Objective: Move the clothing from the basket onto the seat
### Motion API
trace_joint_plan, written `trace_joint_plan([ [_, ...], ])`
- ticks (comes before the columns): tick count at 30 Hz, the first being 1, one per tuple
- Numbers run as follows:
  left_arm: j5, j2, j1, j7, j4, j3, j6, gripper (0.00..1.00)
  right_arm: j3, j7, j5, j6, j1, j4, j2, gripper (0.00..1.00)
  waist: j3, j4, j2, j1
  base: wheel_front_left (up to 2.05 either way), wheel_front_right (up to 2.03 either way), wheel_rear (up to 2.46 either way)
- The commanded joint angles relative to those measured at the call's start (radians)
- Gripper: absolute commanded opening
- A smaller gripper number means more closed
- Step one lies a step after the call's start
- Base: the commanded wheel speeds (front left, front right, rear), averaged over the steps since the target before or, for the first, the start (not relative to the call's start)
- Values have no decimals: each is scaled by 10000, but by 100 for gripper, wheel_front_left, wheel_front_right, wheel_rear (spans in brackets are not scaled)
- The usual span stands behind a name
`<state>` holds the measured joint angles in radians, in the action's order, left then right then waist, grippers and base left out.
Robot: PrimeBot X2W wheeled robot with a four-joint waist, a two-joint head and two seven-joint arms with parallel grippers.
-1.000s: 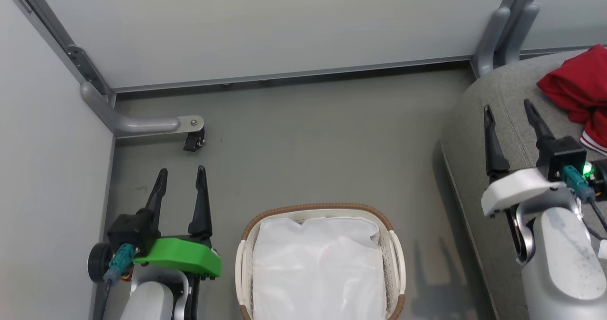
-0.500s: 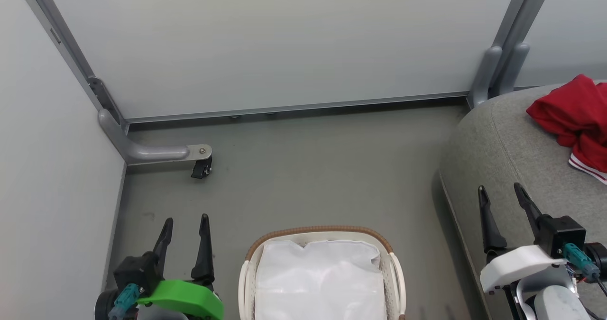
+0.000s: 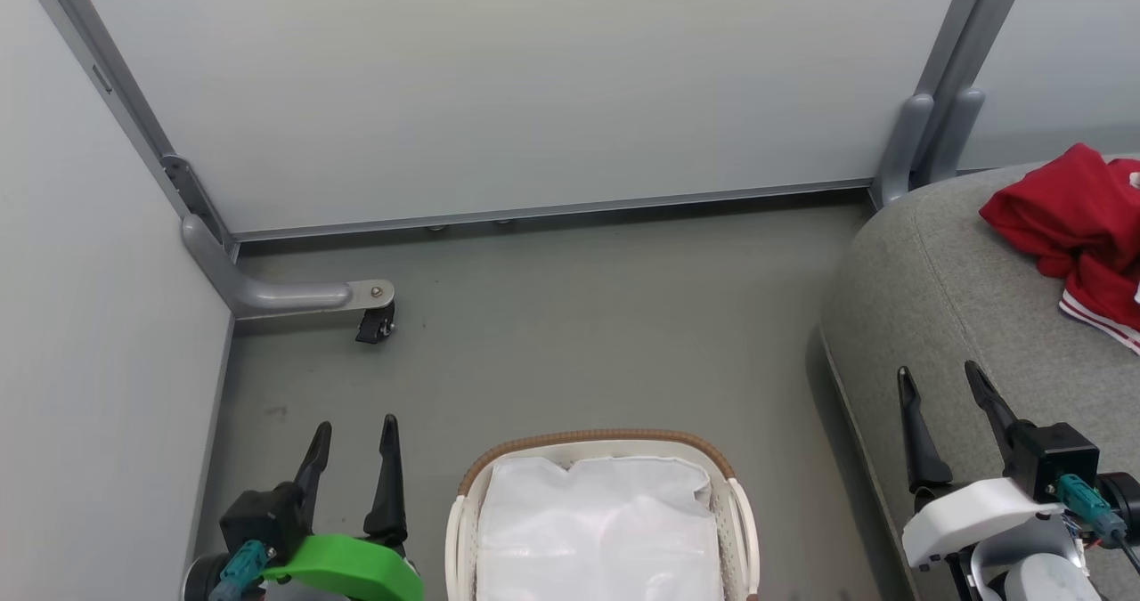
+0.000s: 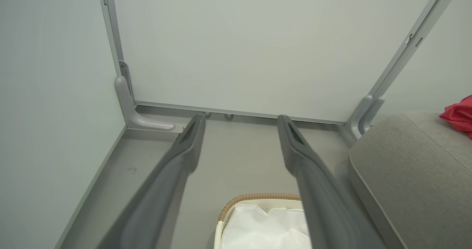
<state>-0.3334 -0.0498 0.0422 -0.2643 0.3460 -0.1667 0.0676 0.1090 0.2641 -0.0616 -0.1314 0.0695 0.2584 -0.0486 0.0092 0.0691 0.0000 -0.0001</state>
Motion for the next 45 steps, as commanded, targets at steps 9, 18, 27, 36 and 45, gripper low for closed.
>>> trace_joint_plan([
  [9,9,2,-2,-1,-184,8,102,0,-82,1,-7,0,3,-26,8,0,2,-18,0,1,0,0,0],
  [18,-1161,-7,28,326,-58,231,151,0,66,-477,-1358,1,127,313,73,0,-3,-54,0,1,0,0,0],
  [27,-2594,-26,123,733,-179,530,211,0,-22,-807,-3117,2,90,160,57,0,-7,-101,0,1,0,0,0],
  [36,-3924,-39,212,1113,-291,810,270,0,-38,-1163,-4718,3,118,85,43,0,-11,-149,0,1,0,0,0],
  [45,-5145,-49,294,1467,-402,1069,322,0,-27,-1520,-6188,4,167,42,30,0,-16,-198,0,1,0,0,0],
])
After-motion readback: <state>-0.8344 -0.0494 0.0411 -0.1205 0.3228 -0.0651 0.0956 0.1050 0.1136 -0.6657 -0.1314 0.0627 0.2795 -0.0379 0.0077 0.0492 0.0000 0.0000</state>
